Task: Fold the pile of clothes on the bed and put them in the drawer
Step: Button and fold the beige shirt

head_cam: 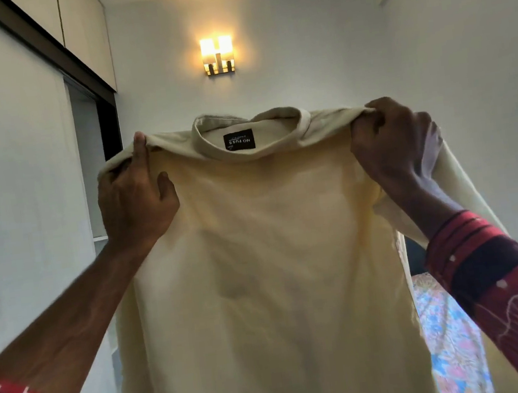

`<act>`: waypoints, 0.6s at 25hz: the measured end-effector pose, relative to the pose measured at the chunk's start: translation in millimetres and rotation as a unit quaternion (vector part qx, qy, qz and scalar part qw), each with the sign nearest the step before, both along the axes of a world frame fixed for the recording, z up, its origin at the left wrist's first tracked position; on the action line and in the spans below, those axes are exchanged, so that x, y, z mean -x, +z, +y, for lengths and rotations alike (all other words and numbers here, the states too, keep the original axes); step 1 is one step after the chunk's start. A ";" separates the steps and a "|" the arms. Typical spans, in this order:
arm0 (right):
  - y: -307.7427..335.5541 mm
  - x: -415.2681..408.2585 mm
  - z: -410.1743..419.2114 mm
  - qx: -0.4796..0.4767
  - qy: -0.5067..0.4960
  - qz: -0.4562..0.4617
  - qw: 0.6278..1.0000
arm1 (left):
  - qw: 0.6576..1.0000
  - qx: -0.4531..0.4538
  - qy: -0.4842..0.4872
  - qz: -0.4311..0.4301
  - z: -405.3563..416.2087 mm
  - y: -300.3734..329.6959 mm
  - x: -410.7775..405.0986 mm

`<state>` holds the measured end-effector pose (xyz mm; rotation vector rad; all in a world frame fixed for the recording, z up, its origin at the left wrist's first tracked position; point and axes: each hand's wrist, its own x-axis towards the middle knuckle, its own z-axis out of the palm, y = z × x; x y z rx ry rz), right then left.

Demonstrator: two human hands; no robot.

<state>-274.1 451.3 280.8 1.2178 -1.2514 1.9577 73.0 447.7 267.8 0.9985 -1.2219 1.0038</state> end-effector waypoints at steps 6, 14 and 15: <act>16.2 14.0 -0.6 0.005 -0.023 0.003 1.000 | 1.000 -0.019 0.014 -0.001 -0.6 14.5 2.1; -161.9 33.1 -103.1 -0.226 -0.035 0.020 0.973 | 0.968 -0.245 -0.017 -0.054 -86.7 -161.9 9.4; -197.5 35.6 -117.6 -0.264 -0.039 0.026 0.963 | 0.955 -0.291 -0.024 -0.060 -101.7 -198.1 10.3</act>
